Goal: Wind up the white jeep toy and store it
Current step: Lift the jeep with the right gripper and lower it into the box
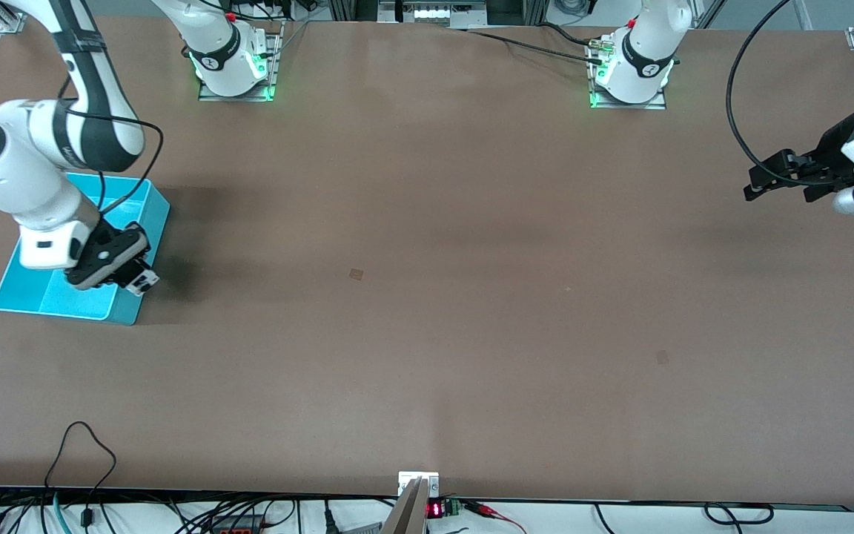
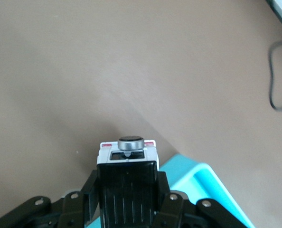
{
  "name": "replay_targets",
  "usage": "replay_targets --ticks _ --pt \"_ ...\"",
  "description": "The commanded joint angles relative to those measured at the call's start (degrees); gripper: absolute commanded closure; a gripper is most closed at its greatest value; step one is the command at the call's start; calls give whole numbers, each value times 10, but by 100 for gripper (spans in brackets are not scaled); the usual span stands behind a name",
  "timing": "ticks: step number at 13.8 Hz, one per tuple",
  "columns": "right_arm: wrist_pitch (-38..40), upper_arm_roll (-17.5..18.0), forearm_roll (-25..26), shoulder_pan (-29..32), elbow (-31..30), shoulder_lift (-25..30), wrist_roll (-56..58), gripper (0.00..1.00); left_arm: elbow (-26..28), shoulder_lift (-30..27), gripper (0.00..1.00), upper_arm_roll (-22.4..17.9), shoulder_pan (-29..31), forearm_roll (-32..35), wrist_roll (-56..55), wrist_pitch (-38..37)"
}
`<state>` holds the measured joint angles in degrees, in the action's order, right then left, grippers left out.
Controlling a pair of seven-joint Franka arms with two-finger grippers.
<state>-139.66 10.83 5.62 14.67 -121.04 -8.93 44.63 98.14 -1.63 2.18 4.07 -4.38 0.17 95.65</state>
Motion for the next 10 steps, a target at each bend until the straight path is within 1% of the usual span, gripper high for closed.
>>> replay_targets --ticks 1,3,4,5,6,7,8,10 --pt "18 -32 -7 19 -1 9 -40 100 5 -3 0 1 0 16 -7 9" --pt "19 -81 -8 16 -5 6 -94 100 4 4 0 -2 -9 16 -8 11" --pt "19 -95 -8 16 -8 4 -123 100 4 7 0 -6 -17 16 -8 11" --pt "22 -99 -8 19 -16 3 -166 99 4 8 0 -13 -22 16 -8 10" --pt "39 -100 -8 20 -18 -1 -216 99 4 7 0 -28 -40 16 -8 10" --pt "46 -100 -8 21 -18 -7 -255 99 4 8 0 -56 -64 16 -9 9" --pt "47 -100 -8 21 -19 -12 -290 99 4 7 0 -60 -70 16 -9 9" --pt "48 -100 -8 21 -22 -25 -322 99 3 7 0 -57 -60 16 -9 9"
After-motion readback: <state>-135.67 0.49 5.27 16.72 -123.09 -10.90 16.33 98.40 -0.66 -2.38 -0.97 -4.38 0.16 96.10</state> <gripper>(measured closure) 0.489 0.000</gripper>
